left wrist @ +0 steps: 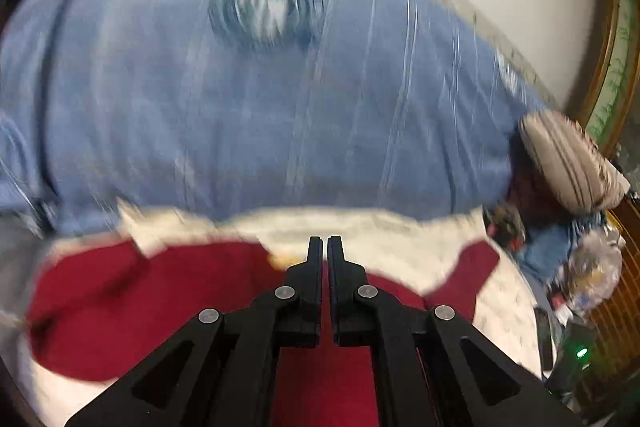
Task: Fold small clothes
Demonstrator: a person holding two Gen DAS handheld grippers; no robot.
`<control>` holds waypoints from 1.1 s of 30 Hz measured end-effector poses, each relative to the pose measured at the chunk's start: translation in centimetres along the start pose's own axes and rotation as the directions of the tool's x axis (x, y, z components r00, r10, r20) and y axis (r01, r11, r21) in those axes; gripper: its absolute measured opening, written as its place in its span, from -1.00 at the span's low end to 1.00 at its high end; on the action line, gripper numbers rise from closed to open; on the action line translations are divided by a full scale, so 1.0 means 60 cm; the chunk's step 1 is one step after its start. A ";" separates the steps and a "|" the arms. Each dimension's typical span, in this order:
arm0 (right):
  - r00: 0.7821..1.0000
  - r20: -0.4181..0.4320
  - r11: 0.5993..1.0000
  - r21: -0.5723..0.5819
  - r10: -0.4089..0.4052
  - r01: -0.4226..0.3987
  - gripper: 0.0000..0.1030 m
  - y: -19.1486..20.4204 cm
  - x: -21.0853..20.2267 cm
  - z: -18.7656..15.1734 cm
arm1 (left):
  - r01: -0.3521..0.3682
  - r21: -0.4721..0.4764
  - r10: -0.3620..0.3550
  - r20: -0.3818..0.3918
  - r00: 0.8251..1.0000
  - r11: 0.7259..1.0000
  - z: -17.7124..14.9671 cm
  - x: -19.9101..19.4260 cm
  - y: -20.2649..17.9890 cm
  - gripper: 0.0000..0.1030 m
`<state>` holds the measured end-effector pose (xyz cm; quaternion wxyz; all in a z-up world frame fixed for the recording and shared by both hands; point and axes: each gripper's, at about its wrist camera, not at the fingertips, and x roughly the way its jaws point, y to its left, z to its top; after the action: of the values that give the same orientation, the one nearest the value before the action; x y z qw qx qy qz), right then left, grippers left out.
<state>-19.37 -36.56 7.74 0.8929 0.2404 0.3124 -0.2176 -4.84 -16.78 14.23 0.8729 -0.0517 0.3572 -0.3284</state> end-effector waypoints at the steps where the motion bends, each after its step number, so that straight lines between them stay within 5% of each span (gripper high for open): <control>1: 1.000 -0.006 1.000 -0.018 0.004 -0.004 0.99 0.003 -0.001 -0.001 | -0.007 -0.013 0.006 -0.015 1.000 1.000 0.001 0.021 0.014 -0.96; 4: 1.000 -0.020 0.996 -0.093 0.005 -0.007 0.99 0.024 -0.003 -0.006 | -0.078 -0.035 0.076 -0.057 0.996 0.996 -0.005 0.053 0.062 -0.73; 6: 0.999 -0.015 0.994 -0.100 0.034 -0.035 0.99 0.037 0.001 -0.008 | -0.118 -0.053 0.114 -0.074 0.991 0.992 -0.012 0.034 0.096 -0.29; 8: 0.994 -0.033 0.989 -0.099 0.106 -0.109 0.99 0.061 0.011 -0.008 | -0.173 -0.080 0.168 -0.067 0.983 0.982 -0.020 -0.007 0.134 -0.26; 11: 0.961 -0.107 0.955 -0.131 0.254 -0.267 0.99 0.121 0.039 -0.001 | -0.324 -0.129 0.318 -0.061 0.946 0.937 -0.033 -0.061 0.193 -0.16; 14: 0.900 -0.200 0.896 -0.145 0.388 -0.419 0.98 0.213 0.092 0.016 | -0.470 -0.185 0.458 -0.106 0.883 0.863 -0.072 -0.068 0.243 -0.12; 20: 0.848 -0.303 0.831 -0.227 0.435 -0.508 0.97 0.387 0.194 0.033 | -0.534 -0.316 0.481 -0.234 0.845 0.784 -0.119 -0.027 0.319 -0.15; 27: 0.843 -0.393 0.903 -0.069 0.366 -0.424 0.95 0.448 0.401 0.026 | -0.552 -0.317 0.499 -0.237 0.834 0.771 -0.114 0.002 0.335 -0.12; 28: 0.860 -0.349 0.908 -0.056 0.372 -0.416 0.93 0.450 0.409 0.027 | -0.554 -0.314 0.501 -0.239 0.832 0.771 -0.113 0.009 0.339 -0.12; 30: 0.874 -0.301 0.903 -0.079 0.382 -0.422 0.10 0.455 0.405 0.037 | -0.555 -0.304 0.503 -0.237 0.831 0.774 -0.108 0.017 0.335 -0.13; 31: 0.863 -0.321 0.896 -0.083 0.391 -0.436 -0.90 0.460 0.406 0.042 | -0.547 -0.306 0.498 -0.229 0.837 0.779 -0.109 0.011 0.340 -0.13; 33: 0.858 -0.317 0.893 -0.064 0.405 -0.446 -0.86 0.450 0.393 0.051 | -0.512 -0.319 0.472 -0.198 0.859 0.798 -0.104 0.003 0.332 -0.14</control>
<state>13.34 -22.59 2.15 0.8762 0.2725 0.3950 0.0453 1.83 -0.46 3.00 0.8826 -0.0986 0.4592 -0.0214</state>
